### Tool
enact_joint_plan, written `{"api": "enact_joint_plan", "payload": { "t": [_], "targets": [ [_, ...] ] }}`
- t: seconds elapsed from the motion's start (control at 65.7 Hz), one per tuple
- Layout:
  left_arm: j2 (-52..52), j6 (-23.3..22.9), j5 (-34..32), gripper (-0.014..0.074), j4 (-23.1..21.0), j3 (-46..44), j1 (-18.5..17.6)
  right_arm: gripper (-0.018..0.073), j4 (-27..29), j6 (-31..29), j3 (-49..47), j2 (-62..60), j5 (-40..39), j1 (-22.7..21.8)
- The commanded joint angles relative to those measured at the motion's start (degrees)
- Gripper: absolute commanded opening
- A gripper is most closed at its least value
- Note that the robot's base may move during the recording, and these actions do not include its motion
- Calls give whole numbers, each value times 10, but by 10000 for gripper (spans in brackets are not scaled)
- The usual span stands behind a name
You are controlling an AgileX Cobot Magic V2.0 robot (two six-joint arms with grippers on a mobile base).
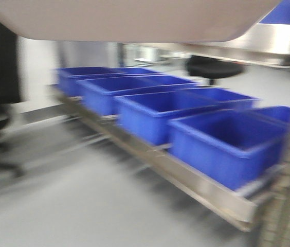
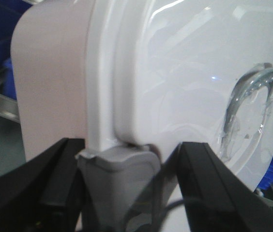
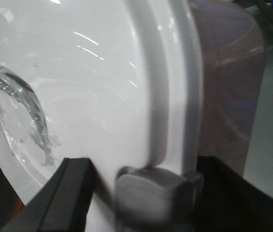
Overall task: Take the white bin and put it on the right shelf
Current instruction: 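Hold the bin while the base turns and drives to the steel shelf, then raise the bin above the shelf edge and push it onto the rollers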
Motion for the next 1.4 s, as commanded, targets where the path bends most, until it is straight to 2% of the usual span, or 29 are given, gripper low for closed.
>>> {"api": "enact_joint_plan", "payload": {
  "t": [0.0,1.385],
  "targets": [
    [-10,9,67,248,-132,-21,-20,457,154,-2,-22,-10,102,15],
    [-10,9,67,248,-132,-21,-20,457,154,-2,-22,-11,103,15]
  ]
}}
